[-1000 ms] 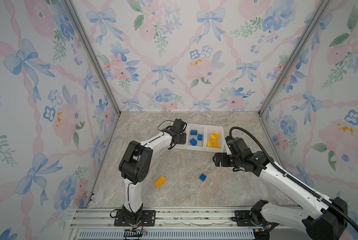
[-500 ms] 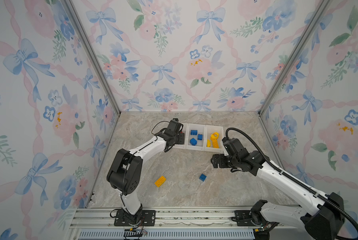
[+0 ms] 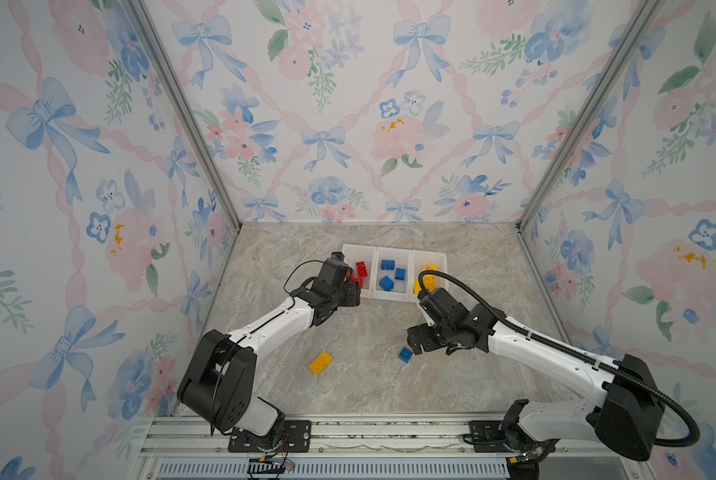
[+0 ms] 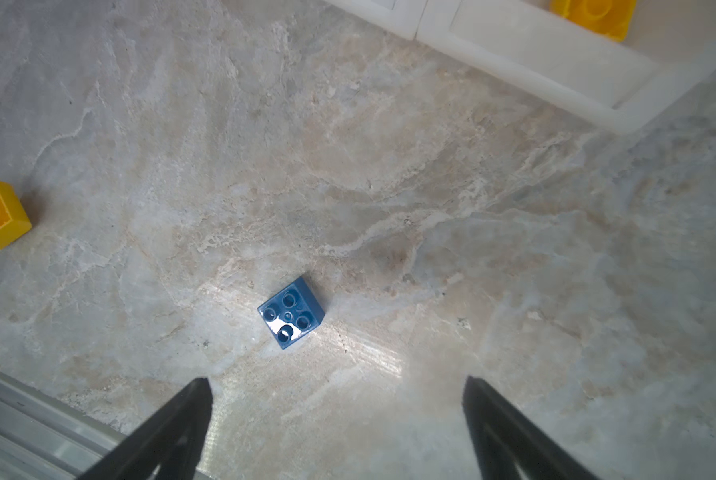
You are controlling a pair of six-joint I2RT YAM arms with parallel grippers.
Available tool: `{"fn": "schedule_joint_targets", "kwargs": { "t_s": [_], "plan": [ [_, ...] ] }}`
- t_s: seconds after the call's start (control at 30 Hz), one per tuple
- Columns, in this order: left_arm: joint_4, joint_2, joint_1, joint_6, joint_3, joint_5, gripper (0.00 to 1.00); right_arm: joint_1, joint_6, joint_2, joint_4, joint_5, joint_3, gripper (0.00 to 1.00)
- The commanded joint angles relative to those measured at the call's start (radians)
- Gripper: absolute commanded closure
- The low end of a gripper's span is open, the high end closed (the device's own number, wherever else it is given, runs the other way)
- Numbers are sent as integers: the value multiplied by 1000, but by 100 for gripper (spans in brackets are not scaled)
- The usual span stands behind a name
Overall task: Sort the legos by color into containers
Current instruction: 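Grasp the small blue brick with the right gripper while the left gripper withdraws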
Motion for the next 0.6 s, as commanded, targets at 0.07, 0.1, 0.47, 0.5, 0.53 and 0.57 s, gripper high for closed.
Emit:
{"fn": "schedule_joint_targets", "kwargs": {
  "t_s": [0.07, 0.1, 0.47, 0.5, 0.53, 0.57],
  "plan": [
    [29, -86, 16, -34, -89, 22, 28, 55, -57, 80, -27, 12, 47, 2],
    [32, -103, 18, -38, -107, 26, 28, 64, -64, 97, -27, 13, 55, 2],
    [33, -242, 53, -60, -232, 46, 24, 118, -118, 245, -29, 9, 108, 8],
    [32, -250, 54, -60, -232, 47, 24, 119, -122, 253, -29, 9, 109, 10],
    [32, -259, 57, -61, -266, 49, 24, 120, -128, 264, -28, 7, 111, 12],
    [32, -264, 58, -62, -272, 49, 24, 120, -132, 272, -29, 6, 113, 14]
  ]
}}
